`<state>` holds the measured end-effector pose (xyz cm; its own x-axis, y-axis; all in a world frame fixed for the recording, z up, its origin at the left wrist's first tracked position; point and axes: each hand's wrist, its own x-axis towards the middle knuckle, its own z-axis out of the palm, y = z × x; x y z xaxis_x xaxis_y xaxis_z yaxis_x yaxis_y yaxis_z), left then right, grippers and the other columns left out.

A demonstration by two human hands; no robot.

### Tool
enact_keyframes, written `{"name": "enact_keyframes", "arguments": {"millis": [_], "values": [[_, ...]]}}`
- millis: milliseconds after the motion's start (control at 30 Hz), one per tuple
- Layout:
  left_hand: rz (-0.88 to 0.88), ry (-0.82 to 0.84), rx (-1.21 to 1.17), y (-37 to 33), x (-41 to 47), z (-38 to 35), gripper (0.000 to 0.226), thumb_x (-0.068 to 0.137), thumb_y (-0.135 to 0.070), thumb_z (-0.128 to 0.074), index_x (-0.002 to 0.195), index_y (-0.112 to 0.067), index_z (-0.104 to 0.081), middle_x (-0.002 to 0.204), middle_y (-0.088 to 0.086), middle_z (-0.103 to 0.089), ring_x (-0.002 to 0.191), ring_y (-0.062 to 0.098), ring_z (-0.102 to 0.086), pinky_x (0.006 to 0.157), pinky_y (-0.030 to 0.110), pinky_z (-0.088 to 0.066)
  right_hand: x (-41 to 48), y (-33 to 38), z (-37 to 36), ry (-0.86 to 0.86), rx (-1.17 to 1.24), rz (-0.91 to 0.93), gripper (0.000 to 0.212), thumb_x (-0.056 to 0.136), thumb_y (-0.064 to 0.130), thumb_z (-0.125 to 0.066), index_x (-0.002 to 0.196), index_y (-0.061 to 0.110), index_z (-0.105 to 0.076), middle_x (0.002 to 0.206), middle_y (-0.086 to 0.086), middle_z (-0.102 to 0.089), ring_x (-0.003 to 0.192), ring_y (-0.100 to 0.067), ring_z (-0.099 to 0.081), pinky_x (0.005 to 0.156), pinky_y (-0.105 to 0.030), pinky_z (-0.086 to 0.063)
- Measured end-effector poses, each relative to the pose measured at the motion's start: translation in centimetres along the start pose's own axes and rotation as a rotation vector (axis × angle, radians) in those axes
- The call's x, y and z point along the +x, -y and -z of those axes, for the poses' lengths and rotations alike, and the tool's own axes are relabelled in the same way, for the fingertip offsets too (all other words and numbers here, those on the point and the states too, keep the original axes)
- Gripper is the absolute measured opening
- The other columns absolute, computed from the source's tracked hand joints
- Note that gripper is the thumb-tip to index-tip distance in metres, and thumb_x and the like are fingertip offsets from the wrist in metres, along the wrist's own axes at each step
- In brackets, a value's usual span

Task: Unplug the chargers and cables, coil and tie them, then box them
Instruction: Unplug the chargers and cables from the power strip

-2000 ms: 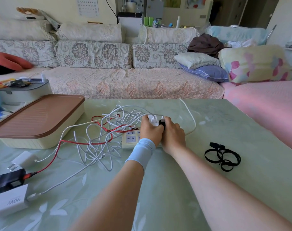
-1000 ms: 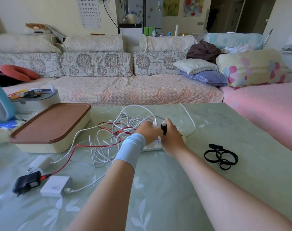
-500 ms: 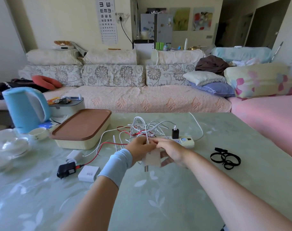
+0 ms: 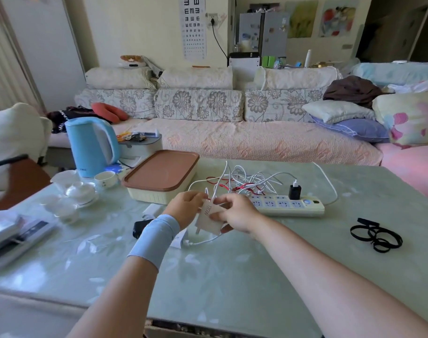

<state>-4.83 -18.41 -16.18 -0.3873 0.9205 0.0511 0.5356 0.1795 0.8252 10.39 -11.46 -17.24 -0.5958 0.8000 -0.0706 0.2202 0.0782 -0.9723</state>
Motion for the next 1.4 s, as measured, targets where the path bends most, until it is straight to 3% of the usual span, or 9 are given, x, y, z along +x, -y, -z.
{"name": "enact_keyframes", "arguments": {"millis": [167, 467, 567, 667, 800, 1000, 1100, 1233, 1400], "values": [[0.097, 0.178, 0.62, 4.3, -0.9, 3.0, 0.03, 0.099, -0.026, -0.045, 0.121, -0.023, -0.065, 0.121, 0.0, -0.062, 0.11, 0.022, -0.058, 0.09, 0.025, -0.042, 1.6, -0.4, -2.3, -0.156, 0.004, 0.037, 0.029, 0.081, 0.003, -0.076, 0.107, 0.01, -0.063, 0.103, -0.008, -0.069, 0.075, -0.018, -0.066, 0.048, -0.03, -0.054], [0.215, 0.189, 0.638, 7.0, -0.9, 4.9, 0.028, 0.092, -0.02, -0.053, 0.116, -0.028, -0.065, 0.118, -0.002, -0.064, 0.102, 0.02, -0.058, 0.095, 0.029, -0.046, 4.3, -1.5, -7.2, -0.112, -0.002, -0.08, 0.027, 0.089, 0.003, -0.066, 0.113, 0.013, -0.059, 0.111, -0.011, -0.067, 0.087, -0.027, -0.068, 0.057, -0.034, -0.057], [0.102, 0.001, 0.536, 6.7, -0.7, 4.9, 0.042, 0.082, -0.024, -0.06, 0.123, -0.027, -0.053, 0.122, 0.0, -0.057, 0.102, 0.019, -0.053, 0.093, 0.029, -0.044, 4.8, -2.0, -9.0, -0.079, 0.027, -0.146, 0.017, 0.085, 0.005, -0.069, 0.099, 0.015, -0.065, 0.104, -0.014, -0.071, 0.089, -0.032, -0.07, 0.067, -0.045, -0.061], [-0.046, 0.083, 0.532, 5.9, -1.2, 4.1, 0.069, 0.065, -0.048, -0.075, 0.126, -0.032, -0.047, 0.125, -0.003, -0.046, 0.116, 0.019, -0.043, 0.103, 0.036, -0.038, 4.7, -2.3, -10.4, -0.079, 0.052, -0.19, 0.009, 0.08, 0.016, -0.077, 0.08, 0.018, -0.068, 0.094, -0.017, -0.073, 0.08, -0.032, -0.07, 0.075, -0.049, -0.06], [-0.041, 0.089, 0.606, 6.5, -1.0, 3.3, 0.063, 0.07, -0.039, -0.079, 0.126, -0.028, -0.052, 0.129, 0.003, -0.043, 0.123, 0.024, -0.042, 0.103, 0.034, -0.037, 4.4, -2.2, -10.6, -0.036, -0.041, -0.192, 0.009, 0.07, 0.024, -0.076, 0.069, 0.016, -0.072, 0.082, -0.014, -0.073, 0.069, -0.026, -0.066, 0.075, -0.048, -0.059], [0.013, 0.108, 0.687, 7.1, -0.7, 4.3, 0.058, 0.07, -0.029, -0.078, 0.123, -0.034, -0.055, 0.124, -0.001, -0.044, 0.117, 0.023, -0.047, 0.093, 0.034, -0.046, 4.4, -2.0, -10.0, 0.131, -0.222, -0.132, 0.019, 0.085, 0.013, -0.06, 0.095, 0.011, -0.076, 0.09, -0.009, -0.07, 0.076, -0.021, -0.06, 0.064, -0.029, -0.044], [0.08, 0.162, 0.793, 7.1, -0.9, 4.7, 0.059, 0.071, -0.028, -0.078, 0.125, -0.033, -0.056, 0.125, 0.0, -0.046, 0.117, 0.024, -0.049, 0.097, 0.039, -0.048, 3.9, -1.7, -9.9, 0.205, -0.309, -0.067, 0.022, 0.09, 0.011, -0.059, 0.101, 0.018, -0.077, 0.096, 0.0, -0.07, 0.084, -0.016, -0.059, 0.08, -0.029, -0.051], [0.044, 0.134, 0.893, 5.8, -0.9, 4.2, 0.046, 0.08, -0.039, -0.065, 0.125, -0.036, -0.057, 0.128, -0.001, -0.052, 0.123, 0.024, -0.043, 0.102, 0.036, -0.042, 2.6, -0.7, -8.2, 0.14, -0.373, 0.066, 0.018, 0.092, 0.012, -0.06, 0.096, 0.023, -0.075, 0.078, 0.01, -0.067, 0.077, -0.012, -0.058, 0.081, -0.028, -0.047], [-0.165, -0.047, 0.574, 1.7, 0.4, 1.3, 0.027, 0.087, -0.028, -0.06, 0.113, -0.029, -0.065, 0.121, -0.001, -0.062, 0.112, 0.022, -0.055, 0.099, 0.036, -0.044, 1.2, 0.4, -1.9, -0.166, -0.506, 0.247, 0.026, 0.091, 0.011, -0.055, 0.088, 0.031, -0.073, 0.085, 0.01, -0.072, 0.078, -0.012, -0.064, 0.075, -0.026, -0.051]]}}
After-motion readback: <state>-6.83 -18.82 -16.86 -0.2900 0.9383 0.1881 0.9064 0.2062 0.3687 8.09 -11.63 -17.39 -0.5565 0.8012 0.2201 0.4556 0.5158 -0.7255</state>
